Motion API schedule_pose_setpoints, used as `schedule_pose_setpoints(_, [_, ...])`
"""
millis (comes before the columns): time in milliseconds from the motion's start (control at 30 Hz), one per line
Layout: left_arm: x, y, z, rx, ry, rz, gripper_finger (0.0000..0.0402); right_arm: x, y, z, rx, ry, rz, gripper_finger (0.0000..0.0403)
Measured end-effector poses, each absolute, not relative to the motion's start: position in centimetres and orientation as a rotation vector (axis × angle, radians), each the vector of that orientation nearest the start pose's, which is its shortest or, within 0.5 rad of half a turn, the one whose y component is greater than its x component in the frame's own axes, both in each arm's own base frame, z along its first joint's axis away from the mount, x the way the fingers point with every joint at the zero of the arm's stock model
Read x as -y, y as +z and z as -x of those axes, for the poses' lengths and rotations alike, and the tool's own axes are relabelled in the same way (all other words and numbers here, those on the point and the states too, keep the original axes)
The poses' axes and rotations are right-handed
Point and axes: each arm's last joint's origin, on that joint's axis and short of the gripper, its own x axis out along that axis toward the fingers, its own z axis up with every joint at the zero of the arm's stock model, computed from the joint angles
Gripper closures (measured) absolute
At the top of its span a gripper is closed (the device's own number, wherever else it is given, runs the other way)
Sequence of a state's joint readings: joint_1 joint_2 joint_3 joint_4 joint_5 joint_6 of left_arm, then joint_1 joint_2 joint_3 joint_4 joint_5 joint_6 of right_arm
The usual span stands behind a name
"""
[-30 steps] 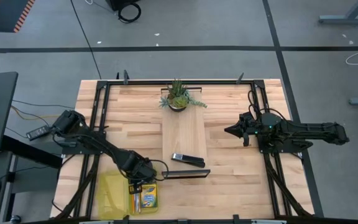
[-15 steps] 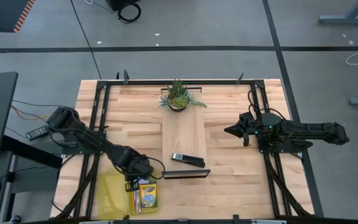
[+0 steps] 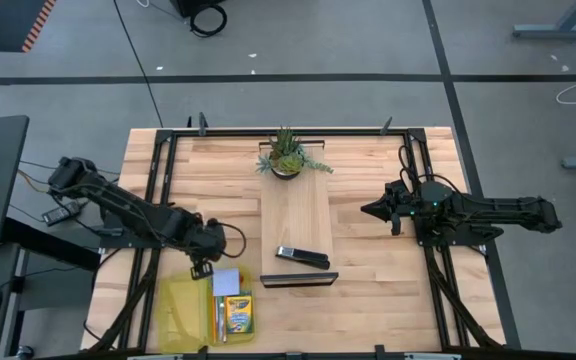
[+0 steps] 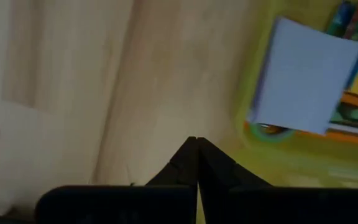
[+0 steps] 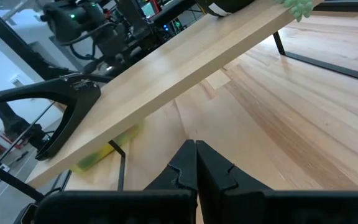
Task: Pack school essentials
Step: Return to Home Position
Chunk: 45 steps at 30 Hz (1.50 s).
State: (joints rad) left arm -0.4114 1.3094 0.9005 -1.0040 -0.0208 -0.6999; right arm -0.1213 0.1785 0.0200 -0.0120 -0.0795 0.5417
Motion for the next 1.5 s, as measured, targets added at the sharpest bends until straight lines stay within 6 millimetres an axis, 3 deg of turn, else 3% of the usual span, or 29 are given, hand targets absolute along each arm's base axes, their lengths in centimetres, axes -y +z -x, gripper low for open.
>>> schedule_pose_setpoints(200, [7.1,22.7,-17.6,-1.201,0.252,0.223,0.0397,1.1,15.4,-10.6,-0.155,-0.087,-0.557,0.0397])
schedule_pose_setpoints(367, [5.9,23.2,-16.2,-0.89,0.276,0.268,0.0396,1.1,15.4,-10.6,-0.155,-0.087,-0.557,0.0397])
schedule_pose_setpoints(600, [5.0,21.5,-14.8,-0.578,0.194,0.273,0.0398,1.1,15.5,-10.6,-0.155,-0.087,-0.557,0.0397])
schedule_pose_setpoints(967, [3.4,18.3,-12.4,-0.379,0.155,0.286,0.0399,1.1,15.5,-10.6,-0.154,-0.086,-0.557,0.0397])
schedule_pose_setpoints(1500, [0.4,17.1,-9.6,-0.057,0.24,0.331,0.0401,1.1,15.5,-10.6,-0.155,-0.087,-0.557,0.0397])
